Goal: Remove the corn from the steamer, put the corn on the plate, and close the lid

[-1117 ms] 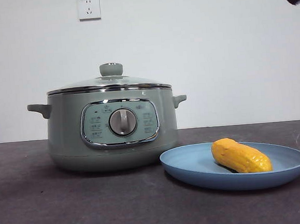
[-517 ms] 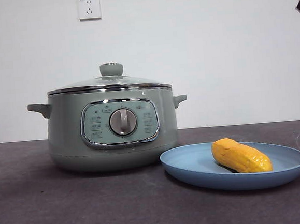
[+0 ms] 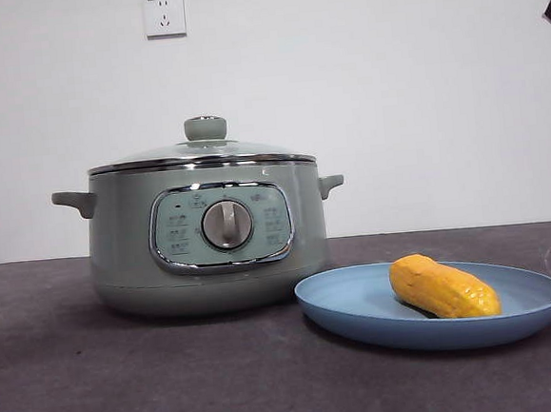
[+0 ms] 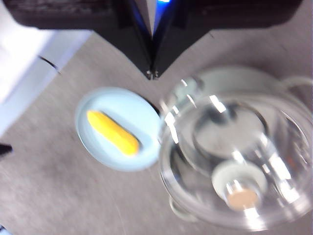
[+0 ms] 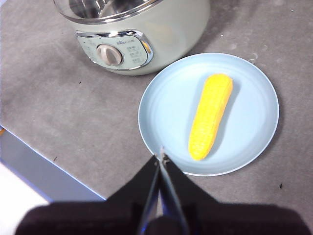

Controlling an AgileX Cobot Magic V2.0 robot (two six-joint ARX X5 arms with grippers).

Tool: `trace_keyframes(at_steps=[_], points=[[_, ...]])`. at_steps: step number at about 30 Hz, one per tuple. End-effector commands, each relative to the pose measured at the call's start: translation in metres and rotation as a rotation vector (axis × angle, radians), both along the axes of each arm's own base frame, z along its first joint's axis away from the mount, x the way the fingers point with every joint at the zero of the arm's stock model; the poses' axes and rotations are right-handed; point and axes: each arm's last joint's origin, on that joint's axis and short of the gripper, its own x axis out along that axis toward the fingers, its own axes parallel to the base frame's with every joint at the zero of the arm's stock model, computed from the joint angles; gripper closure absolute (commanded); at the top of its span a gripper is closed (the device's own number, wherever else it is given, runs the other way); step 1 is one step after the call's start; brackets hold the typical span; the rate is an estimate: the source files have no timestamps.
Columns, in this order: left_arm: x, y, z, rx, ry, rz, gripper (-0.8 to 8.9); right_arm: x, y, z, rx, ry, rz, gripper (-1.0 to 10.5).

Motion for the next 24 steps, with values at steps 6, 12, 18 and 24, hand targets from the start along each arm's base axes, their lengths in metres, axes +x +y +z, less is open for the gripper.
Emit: trace_keyframes(at_steps=[6, 12, 18, 24], points=[[-0.009, 0.032, 0.030, -0.050, -0.543, 0.075, 8.18, 0.000, 0.000, -0.002, -0.004, 0.000, 0.003, 9.5], [-0.027, 0.059, -0.005, -0.062, -0.760, 0.221, 8.17, 0.000, 0.000, -0.002, -0.004, 0.000, 0.003, 9.5], [-0.038, 0.071, -0.081, -0.003, -0.760, 0.385, 8.17, 0.000, 0.000, -0.002, -0.004, 0.000, 0.003, 9.5], [-0.048, 0.075, -0.150, 0.005, -0.666, 0.497, 8.17, 0.000, 0.000, -0.002, -0.004, 0.000, 0.003, 9.5]])
